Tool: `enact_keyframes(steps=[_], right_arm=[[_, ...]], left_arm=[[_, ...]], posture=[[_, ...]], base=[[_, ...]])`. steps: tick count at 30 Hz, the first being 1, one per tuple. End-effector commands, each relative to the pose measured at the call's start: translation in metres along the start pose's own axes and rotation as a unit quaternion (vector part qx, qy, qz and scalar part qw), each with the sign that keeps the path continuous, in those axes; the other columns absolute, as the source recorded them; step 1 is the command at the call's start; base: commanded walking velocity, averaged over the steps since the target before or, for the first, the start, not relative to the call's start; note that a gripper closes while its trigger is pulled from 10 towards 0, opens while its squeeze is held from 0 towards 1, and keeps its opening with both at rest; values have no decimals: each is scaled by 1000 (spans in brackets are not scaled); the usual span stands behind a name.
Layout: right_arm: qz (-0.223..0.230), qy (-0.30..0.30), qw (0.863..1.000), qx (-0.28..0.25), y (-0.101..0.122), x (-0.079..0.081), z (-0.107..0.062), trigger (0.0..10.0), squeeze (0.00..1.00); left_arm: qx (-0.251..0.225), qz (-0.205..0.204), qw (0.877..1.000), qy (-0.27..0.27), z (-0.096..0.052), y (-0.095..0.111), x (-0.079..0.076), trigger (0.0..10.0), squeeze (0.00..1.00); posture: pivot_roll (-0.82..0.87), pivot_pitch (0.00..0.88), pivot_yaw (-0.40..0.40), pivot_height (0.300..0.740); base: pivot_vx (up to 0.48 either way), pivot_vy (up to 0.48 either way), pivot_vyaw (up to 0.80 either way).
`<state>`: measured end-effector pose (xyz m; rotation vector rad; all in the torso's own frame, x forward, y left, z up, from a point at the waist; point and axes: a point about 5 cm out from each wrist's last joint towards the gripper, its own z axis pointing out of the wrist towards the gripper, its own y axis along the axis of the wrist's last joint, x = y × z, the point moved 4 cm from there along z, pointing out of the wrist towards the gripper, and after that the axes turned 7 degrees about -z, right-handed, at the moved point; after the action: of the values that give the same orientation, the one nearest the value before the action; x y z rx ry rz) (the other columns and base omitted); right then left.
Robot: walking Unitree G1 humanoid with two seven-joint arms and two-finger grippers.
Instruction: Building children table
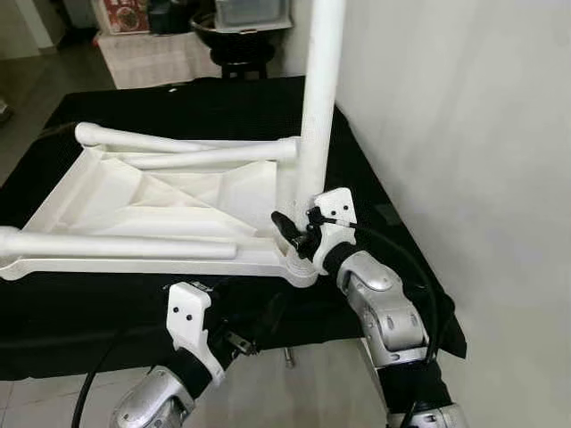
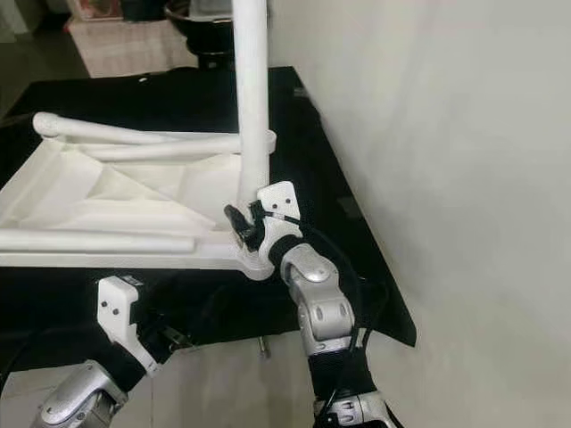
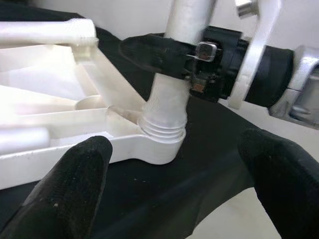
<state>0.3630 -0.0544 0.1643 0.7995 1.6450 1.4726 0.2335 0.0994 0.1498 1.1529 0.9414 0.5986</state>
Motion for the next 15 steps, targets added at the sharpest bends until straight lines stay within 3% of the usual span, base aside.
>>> enact_keyframes(steps=[1, 5, 6, 7, 8, 9, 12, 13, 15], right_arm=[[21, 23, 998, 56, -29, 9, 0, 3804, 0], [20, 32, 998, 57, -28, 12, 0, 3804, 0], [27, 59, 997, 50, -25, 17, 1, 10000, 388], [27, 59, 997, 50, -25, 17, 1, 10000, 388], [34, 86, 995, 43, -20, 23, 1, 10000, 1000], [34, 86, 995, 43, -20, 23, 1, 10000, 1000], [7, 260, 965, 19, -4, 59, -9, 10000, 1000], [7, 260, 965, 19, -4, 59, -9, 10000, 1000], [-23, 323, 946, 4, 1, 64, -13, 10000, 965]], left_arm=[[13, -5, 1000, 1, -1, -6, 2, 10000, 0], [13, -5, 1000, 2, -2, -6, 2, 10000, 0], [12, -5, 1000, 3, -2, -6, 3, 10000, 0], [12, -5, 1000, 3, -2, -6, 3, 10000, 0], [11, -5, 1000, 5, -2, -7, 3, 10000, 0], [11, -5, 1000, 5, -2, -7, 3, 10000, 0], [11, -6, 1000, 5, -1, -7, 2, 10000, 0], [11, -6, 1000, 5, -1, -7, 2, 10000, 0], [10, -6, 1000, 4, 0, -7, 2, 10000, 0]], posture=[[14, 87, -30, 740], [14, 87, -30, 740], [15, 82, -28, 740], [15, 82, -28, 740], [17, 79, -28, 740], [17, 79, -28, 740], [17, 78, -29, 740], [17, 78, -29, 740], [19, 78, -29, 740]], base=[[0, 0, 0], [0, 0, 0], [0, 0, 0], [0, 0, 0], [0, 0, 0], [0, 0, 0], [0, 0, 0], [0, 0, 0], [0, 0, 0]])
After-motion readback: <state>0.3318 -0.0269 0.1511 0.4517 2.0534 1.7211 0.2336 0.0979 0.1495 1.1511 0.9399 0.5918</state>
